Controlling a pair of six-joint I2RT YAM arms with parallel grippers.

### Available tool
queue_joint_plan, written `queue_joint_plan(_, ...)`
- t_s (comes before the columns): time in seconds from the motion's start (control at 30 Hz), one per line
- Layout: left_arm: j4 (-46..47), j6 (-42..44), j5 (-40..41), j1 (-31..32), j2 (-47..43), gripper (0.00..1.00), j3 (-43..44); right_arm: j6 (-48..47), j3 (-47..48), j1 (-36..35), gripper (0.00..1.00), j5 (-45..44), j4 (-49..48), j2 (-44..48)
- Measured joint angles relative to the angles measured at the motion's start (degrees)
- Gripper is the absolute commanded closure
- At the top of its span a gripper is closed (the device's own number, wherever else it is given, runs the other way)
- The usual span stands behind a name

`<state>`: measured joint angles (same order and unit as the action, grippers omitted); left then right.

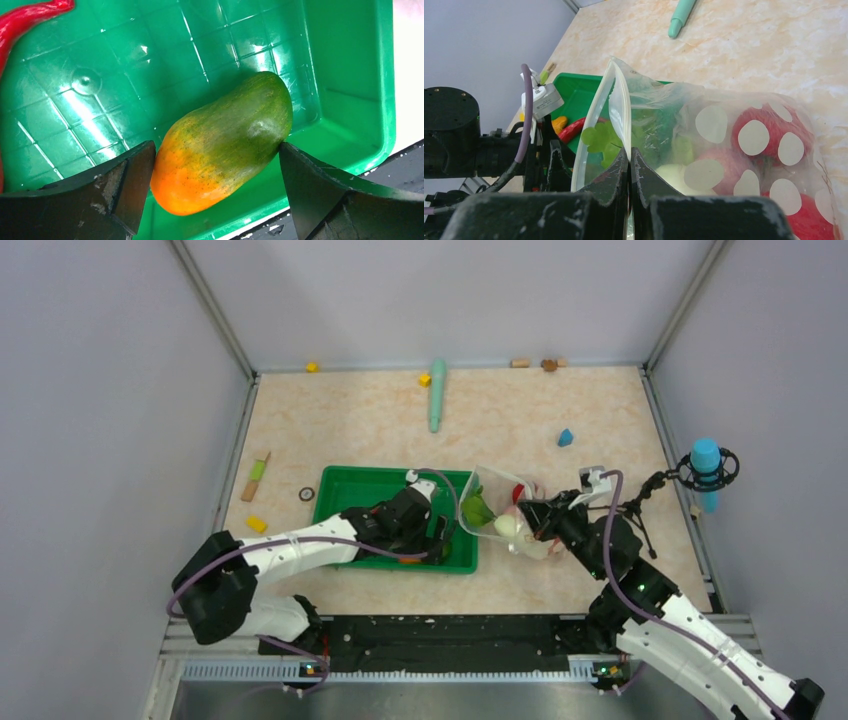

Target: Place the food in the zip-top bag and seal the zipper

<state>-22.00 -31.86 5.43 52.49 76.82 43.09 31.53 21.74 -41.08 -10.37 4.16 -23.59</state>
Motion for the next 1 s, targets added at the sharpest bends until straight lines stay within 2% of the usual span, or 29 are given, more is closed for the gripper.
queue_joint_plan(0.17, 1.05, 0.74, -0.83, 0.0, 2.4, 0.17, 1.16, 0.0, 0.0, 0.0, 1.0, 0.09, 0.0, -0.46)
queue_joint_plan(0.27, 1.46, 0.85, -1.57, 0.0, 4.17, 0.21, 2.45, 0.0, 0.0, 0.0, 1.0, 0.13, 0.0, -0.46)
queue_joint_plan(0.37, 2.01, 0.94, -1.64, 0.0, 5.55, 0.21, 3.43, 0.0, 0.0, 0.0, 1.0, 0.15, 0.0, -0.44)
queue_joint_plan(0.57, 2.89, 0.92, -2.01, 0.0, 7.72, 0.13, 4.98, -0.02, 0.0, 0.0, 1.0, 0.15, 0.0, -0.42)
queue_joint_plan(0.8, 2.6, 1.81, -3.13, 0.09, 12.31, 0.1, 5.7, -0.04, 0.0, 0.0, 1.0, 0.13, 0.0, -0.42)
queue_joint_plan(0.87, 2.56, 1.95, -3.21, 0.09, 12.35, 0.15, 5.7, -0.02, 0.0, 0.0, 1.0, 0.13, 0.0, -0.42)
queue_joint_plan(1.0, 2.19, 2.14, -3.28, 0.09, 12.35, 0.34, 5.7, -0.02, 0.0, 0.0, 1.0, 0.13, 0.0, -0.42)
